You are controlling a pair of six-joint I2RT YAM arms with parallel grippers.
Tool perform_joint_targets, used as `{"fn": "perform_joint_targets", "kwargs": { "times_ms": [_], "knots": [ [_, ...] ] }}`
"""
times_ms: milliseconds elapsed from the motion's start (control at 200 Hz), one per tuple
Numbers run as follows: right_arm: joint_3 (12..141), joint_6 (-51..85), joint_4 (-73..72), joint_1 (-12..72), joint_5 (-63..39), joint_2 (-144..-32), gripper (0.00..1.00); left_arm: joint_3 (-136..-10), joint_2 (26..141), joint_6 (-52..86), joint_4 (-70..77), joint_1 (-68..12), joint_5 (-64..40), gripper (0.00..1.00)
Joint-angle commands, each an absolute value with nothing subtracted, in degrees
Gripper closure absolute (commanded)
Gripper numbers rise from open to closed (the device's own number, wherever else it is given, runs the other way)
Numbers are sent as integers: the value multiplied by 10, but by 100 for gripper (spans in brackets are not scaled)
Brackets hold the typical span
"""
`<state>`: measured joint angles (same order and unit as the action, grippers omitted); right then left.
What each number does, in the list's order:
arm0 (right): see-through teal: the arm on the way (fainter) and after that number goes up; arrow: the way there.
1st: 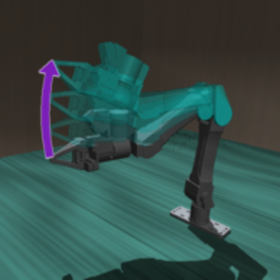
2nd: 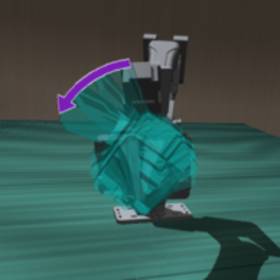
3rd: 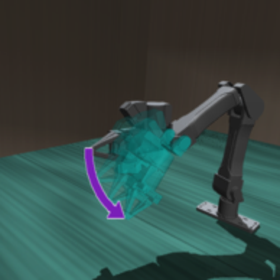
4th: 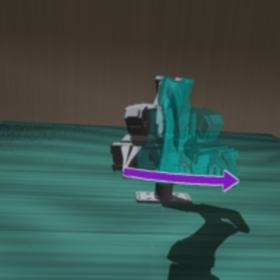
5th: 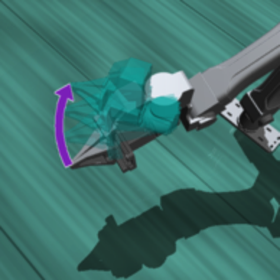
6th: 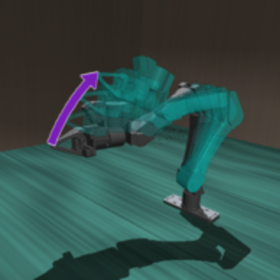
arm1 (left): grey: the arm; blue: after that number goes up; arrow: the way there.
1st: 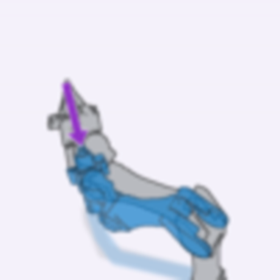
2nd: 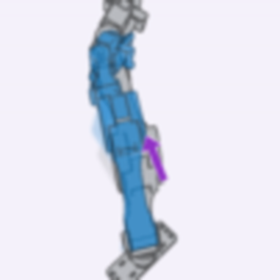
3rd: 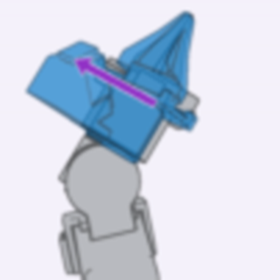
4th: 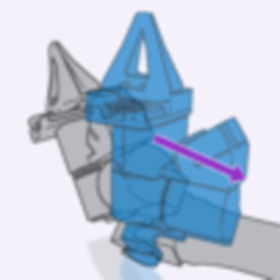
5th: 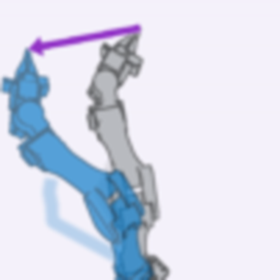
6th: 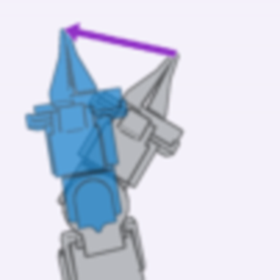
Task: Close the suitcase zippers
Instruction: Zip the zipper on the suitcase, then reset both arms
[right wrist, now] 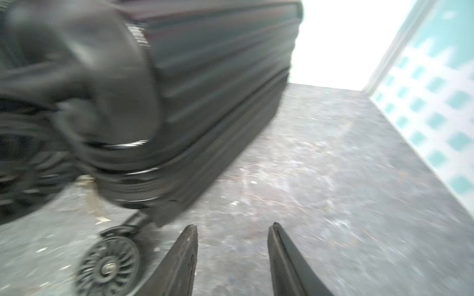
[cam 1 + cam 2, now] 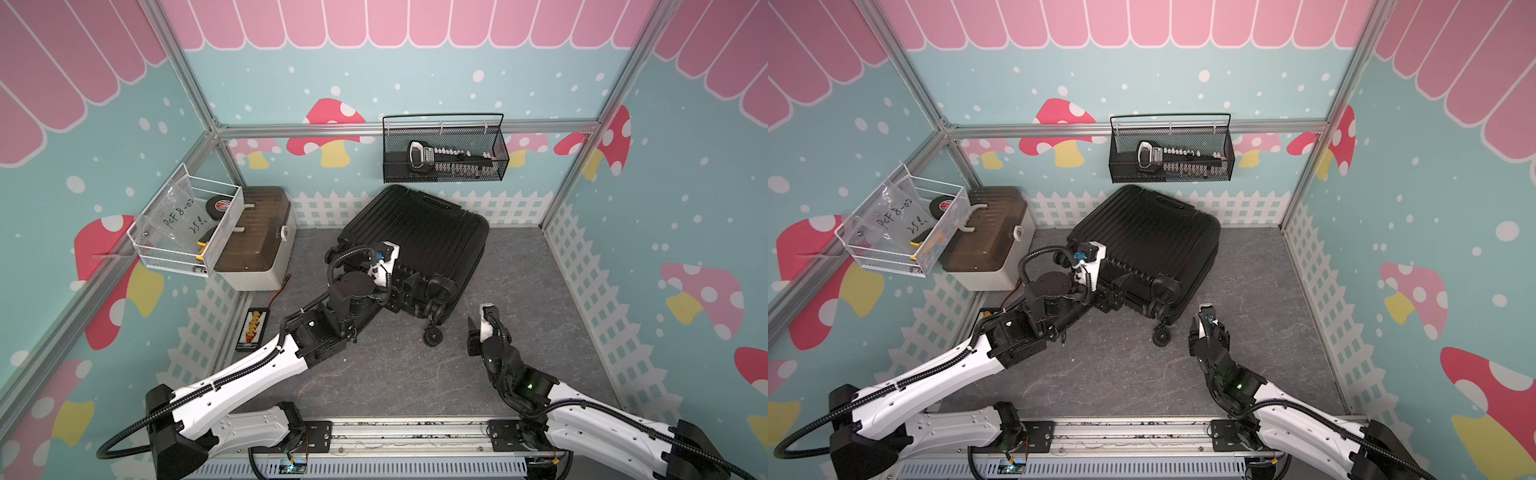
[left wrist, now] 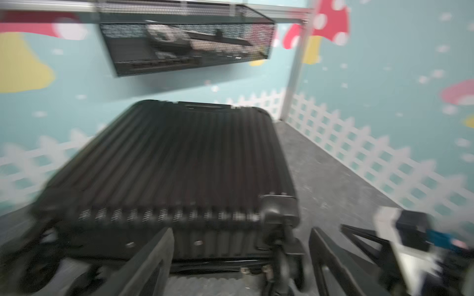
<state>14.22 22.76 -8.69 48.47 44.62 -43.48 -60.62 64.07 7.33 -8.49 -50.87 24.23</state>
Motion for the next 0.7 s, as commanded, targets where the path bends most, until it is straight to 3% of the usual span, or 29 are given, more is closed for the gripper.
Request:
{"fn": "perform_joint_targets", "kwargs": {
  "times_ms": [0,205,455,696],
  "knots": [
    [167,246,-25,484,551,-426,50,-573,606,105,-124,-465,417,16],
    [199,179,-36,440,588,-432,46,-490,540,137,-135,-347,451,17],
    [196,102,-114,241,443,-429,42,-346,505,115,-32,-251,462,17],
    [176,61,-211,135,334,-508,39,-231,525,42,128,-169,341,10]
  ]
}}
